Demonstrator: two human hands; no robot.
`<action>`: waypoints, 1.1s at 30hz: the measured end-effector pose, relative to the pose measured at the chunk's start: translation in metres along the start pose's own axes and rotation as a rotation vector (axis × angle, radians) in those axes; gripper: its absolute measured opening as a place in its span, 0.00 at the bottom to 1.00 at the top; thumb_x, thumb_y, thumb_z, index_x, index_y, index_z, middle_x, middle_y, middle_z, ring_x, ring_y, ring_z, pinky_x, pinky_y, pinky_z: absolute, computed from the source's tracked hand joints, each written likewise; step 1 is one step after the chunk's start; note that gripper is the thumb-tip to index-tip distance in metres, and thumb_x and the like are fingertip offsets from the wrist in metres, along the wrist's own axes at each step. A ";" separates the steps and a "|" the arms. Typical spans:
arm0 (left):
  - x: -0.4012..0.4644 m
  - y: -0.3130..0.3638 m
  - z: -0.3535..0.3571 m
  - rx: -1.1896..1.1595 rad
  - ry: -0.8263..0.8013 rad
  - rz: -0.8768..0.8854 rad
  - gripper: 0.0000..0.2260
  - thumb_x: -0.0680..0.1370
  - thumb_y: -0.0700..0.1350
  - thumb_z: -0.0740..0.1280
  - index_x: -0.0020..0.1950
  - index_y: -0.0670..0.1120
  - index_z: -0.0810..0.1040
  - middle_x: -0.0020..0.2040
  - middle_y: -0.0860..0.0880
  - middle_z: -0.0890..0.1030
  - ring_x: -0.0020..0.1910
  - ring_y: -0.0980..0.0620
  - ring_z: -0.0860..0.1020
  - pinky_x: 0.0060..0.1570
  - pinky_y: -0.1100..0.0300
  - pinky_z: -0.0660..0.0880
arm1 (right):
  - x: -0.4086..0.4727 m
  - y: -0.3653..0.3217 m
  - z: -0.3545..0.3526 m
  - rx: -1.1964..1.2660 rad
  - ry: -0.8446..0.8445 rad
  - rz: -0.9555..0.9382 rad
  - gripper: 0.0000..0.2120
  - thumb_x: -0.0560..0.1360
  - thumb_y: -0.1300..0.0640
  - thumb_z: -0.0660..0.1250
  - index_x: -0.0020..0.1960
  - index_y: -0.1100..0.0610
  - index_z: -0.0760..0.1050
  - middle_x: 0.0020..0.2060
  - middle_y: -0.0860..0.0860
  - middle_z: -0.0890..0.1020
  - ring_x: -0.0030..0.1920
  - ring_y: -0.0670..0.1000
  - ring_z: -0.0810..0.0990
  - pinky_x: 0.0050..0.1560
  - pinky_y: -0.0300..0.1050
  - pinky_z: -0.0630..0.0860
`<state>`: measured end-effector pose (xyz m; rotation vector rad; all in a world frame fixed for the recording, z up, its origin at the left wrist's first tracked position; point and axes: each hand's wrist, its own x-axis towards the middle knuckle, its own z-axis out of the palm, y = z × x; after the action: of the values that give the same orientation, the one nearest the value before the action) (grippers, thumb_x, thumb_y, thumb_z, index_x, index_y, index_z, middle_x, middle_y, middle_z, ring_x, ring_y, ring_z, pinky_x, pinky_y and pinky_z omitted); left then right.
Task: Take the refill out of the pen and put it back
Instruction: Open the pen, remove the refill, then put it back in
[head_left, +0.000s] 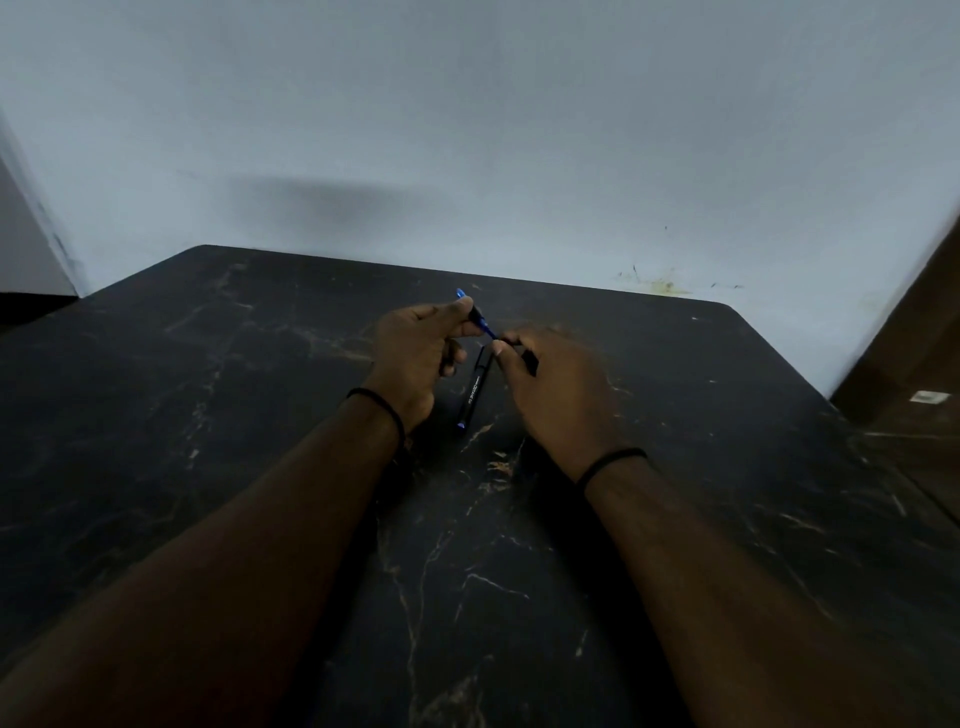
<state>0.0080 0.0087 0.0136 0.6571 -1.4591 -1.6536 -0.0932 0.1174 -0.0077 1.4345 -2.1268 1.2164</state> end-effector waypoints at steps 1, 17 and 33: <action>-0.002 0.000 0.003 0.014 -0.002 0.008 0.12 0.79 0.45 0.68 0.52 0.35 0.81 0.45 0.41 0.85 0.24 0.55 0.70 0.23 0.64 0.66 | 0.000 0.000 0.000 -0.005 -0.001 0.008 0.09 0.79 0.51 0.65 0.47 0.53 0.82 0.38 0.49 0.80 0.41 0.49 0.75 0.39 0.45 0.69; -0.003 0.000 0.006 0.084 -0.040 -0.007 0.07 0.77 0.45 0.71 0.43 0.42 0.80 0.37 0.47 0.79 0.24 0.55 0.64 0.21 0.64 0.62 | -0.001 0.002 0.000 0.076 0.048 0.146 0.06 0.75 0.54 0.71 0.45 0.52 0.75 0.37 0.46 0.79 0.38 0.47 0.78 0.39 0.46 0.75; -0.001 -0.001 0.004 0.072 -0.037 0.006 0.06 0.78 0.44 0.70 0.44 0.41 0.81 0.37 0.46 0.80 0.25 0.54 0.63 0.21 0.64 0.61 | 0.000 0.001 0.002 0.005 -0.029 0.183 0.16 0.82 0.48 0.59 0.41 0.54 0.74 0.31 0.47 0.74 0.33 0.49 0.73 0.37 0.44 0.64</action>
<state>0.0048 0.0123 0.0129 0.6641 -1.5515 -1.6235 -0.0940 0.1155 -0.0096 1.2894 -2.3191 1.2725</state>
